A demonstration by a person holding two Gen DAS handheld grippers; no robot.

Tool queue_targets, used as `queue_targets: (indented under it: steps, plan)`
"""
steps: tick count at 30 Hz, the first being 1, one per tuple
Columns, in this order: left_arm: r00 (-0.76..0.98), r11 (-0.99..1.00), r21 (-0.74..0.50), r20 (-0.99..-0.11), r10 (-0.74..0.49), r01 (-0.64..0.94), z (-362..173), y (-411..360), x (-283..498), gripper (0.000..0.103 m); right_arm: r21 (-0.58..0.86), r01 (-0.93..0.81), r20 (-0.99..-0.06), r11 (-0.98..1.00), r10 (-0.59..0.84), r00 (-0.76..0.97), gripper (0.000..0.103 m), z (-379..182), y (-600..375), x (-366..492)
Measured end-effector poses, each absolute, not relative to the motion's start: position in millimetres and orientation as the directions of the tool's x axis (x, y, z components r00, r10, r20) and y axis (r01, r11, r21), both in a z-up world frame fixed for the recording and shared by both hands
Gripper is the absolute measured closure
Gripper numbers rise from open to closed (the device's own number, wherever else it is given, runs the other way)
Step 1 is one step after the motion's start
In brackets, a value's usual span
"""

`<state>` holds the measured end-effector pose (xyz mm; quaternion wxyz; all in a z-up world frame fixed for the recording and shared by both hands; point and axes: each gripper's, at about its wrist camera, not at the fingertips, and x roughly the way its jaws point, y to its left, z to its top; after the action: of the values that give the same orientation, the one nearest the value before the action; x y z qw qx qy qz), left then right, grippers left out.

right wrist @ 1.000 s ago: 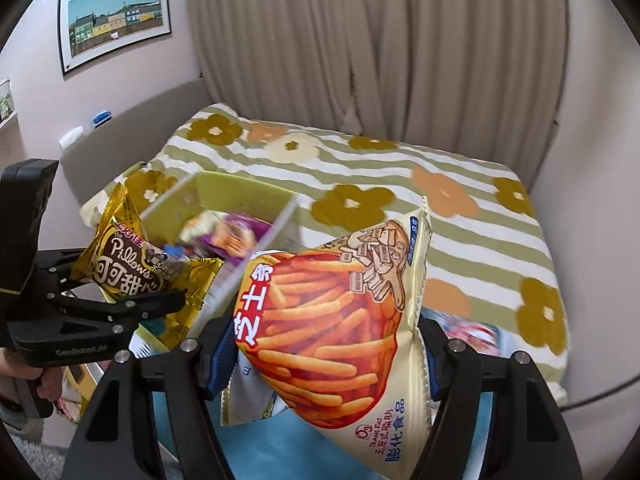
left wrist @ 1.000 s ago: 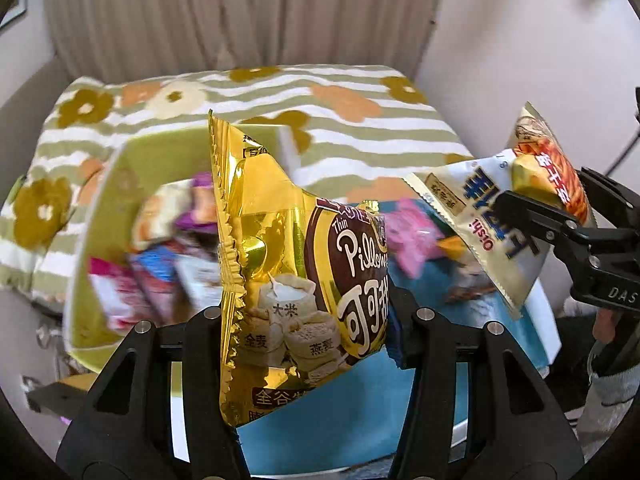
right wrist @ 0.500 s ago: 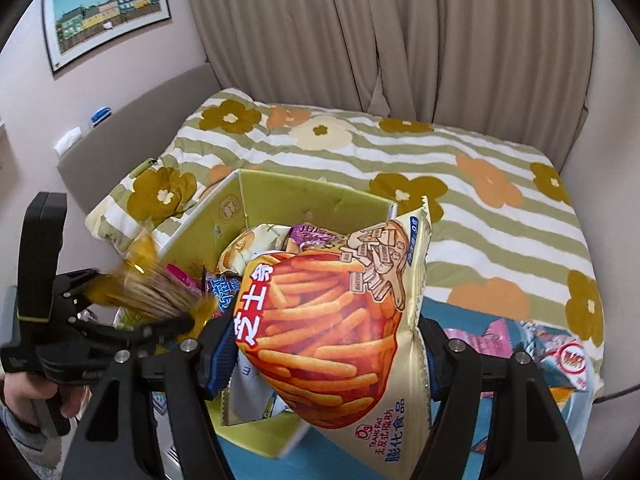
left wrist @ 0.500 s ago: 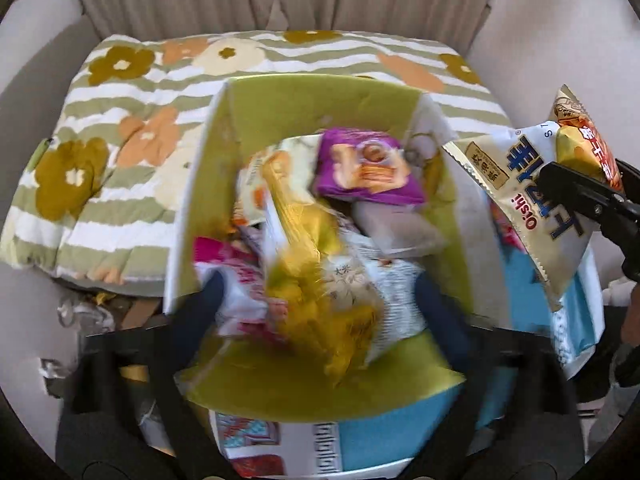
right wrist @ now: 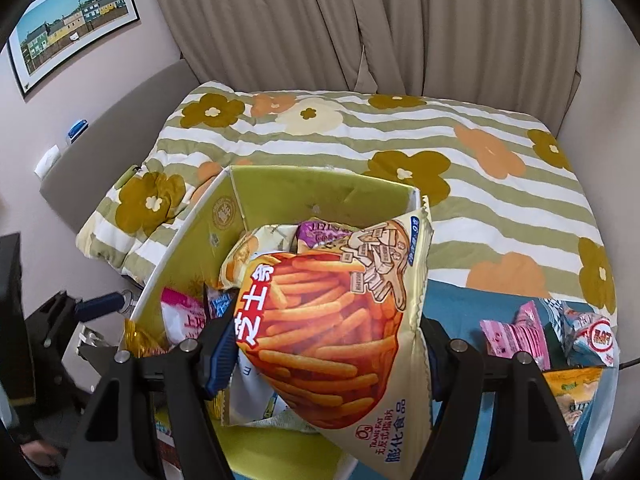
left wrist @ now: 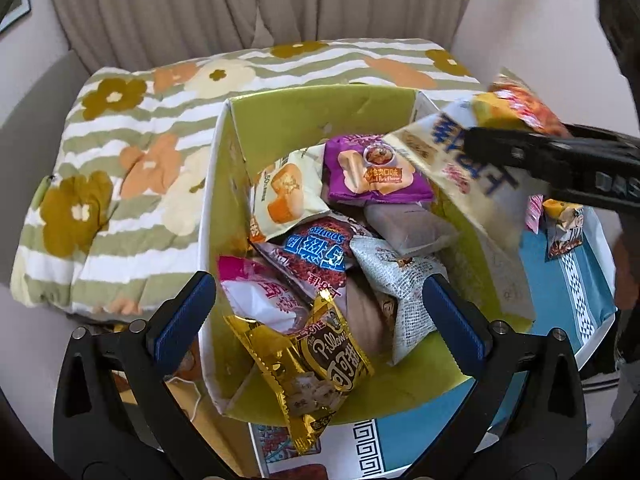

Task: Organize snacks
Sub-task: 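Carry both bags into the yellow box and open both tools to release them, then move both tools back toward the remaining bags on the cloth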

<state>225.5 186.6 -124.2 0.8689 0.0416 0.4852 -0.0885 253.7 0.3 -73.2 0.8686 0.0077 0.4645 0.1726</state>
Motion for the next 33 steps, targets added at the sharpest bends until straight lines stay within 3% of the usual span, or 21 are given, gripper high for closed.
queue_targets:
  steps: [7,9,10,33]
  plan:
    - [0.505,0.979,-0.025,-0.854,-0.125,0.200,-129,190,230,0.001,0.210,-0.264,-0.819,0.941,0.317,0.477,0.031,-87,12,275]
    - [0.502,0.980,-0.029,-0.855,-0.128,0.199,-130,192,232,0.001,0.226,-0.256,-0.819,0.940,0.326,0.472,0.005,-89,13,277]
    - [0.502,0.980,-0.031,-0.855,-0.129,0.199,-131,193,231,0.001,0.229,-0.250,-0.815,0.941,0.325,0.480,0.000,-90,12,276]
    - [0.572,0.984,-0.018,-0.812,-0.117,0.176,-91,191,186,0.001,0.145,-0.244,-0.742,0.959,0.268,0.614,0.000,-43,-6,200]
